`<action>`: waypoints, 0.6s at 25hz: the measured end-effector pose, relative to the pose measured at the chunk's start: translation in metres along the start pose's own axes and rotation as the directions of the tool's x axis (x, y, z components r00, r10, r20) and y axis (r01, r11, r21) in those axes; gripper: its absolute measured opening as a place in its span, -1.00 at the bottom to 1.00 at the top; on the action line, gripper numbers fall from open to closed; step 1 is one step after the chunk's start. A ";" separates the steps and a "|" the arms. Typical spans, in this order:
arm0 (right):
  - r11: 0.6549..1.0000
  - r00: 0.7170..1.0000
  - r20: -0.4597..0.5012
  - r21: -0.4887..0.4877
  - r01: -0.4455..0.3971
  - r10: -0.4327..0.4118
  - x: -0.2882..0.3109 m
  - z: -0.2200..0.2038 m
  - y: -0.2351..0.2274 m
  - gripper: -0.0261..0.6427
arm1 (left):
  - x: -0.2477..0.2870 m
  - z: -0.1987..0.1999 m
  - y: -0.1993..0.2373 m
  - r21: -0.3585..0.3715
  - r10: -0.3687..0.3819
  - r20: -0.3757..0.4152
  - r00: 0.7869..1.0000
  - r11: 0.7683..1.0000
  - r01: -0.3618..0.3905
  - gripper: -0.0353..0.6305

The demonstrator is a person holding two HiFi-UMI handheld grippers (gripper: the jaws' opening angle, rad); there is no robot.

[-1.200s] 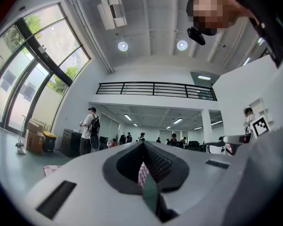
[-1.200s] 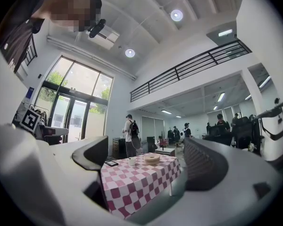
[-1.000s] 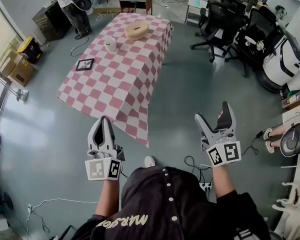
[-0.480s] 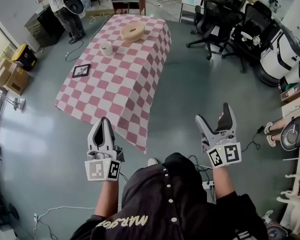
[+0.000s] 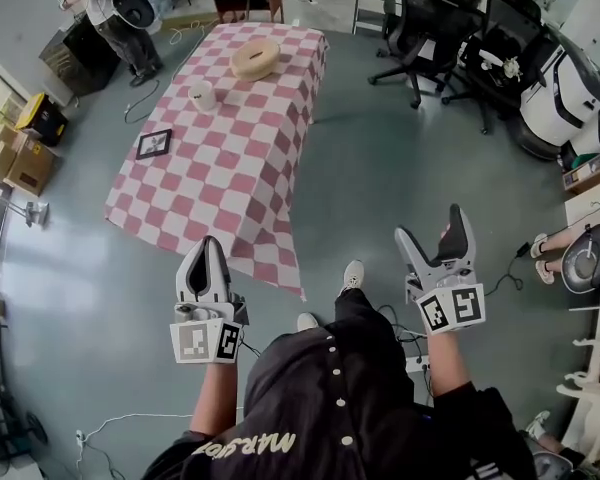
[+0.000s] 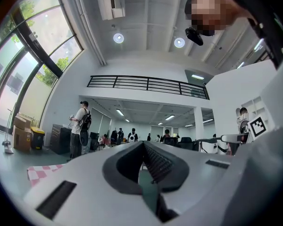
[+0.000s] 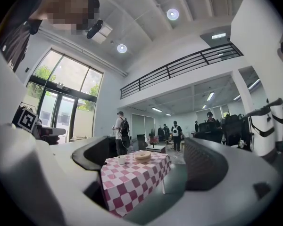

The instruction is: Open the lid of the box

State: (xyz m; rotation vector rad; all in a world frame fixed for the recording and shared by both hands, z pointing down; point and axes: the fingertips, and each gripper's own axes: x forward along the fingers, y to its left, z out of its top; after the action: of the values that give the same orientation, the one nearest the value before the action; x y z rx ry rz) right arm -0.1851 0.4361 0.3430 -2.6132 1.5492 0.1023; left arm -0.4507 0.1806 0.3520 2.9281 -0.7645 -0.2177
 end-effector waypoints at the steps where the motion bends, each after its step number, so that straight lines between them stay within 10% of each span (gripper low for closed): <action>1: 1.000 1.000 0.003 -0.002 -0.002 0.002 0.004 0.000 -0.001 0.54 | 0.004 -0.001 0.001 -0.005 0.006 -0.002 1.000 1.000 -0.006 -0.87; 15: 0.999 0.999 0.011 -0.018 -0.040 0.040 0.079 0.003 -0.055 0.54 | 0.087 -0.007 -0.009 -0.006 0.039 0.015 0.999 0.999 -0.039 -0.87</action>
State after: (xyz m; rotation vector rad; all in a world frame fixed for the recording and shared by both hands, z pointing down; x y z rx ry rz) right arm -0.0986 0.3938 0.3340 -2.5910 1.6047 0.1348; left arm -0.3701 0.1455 0.3479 2.9066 -0.8209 -0.2386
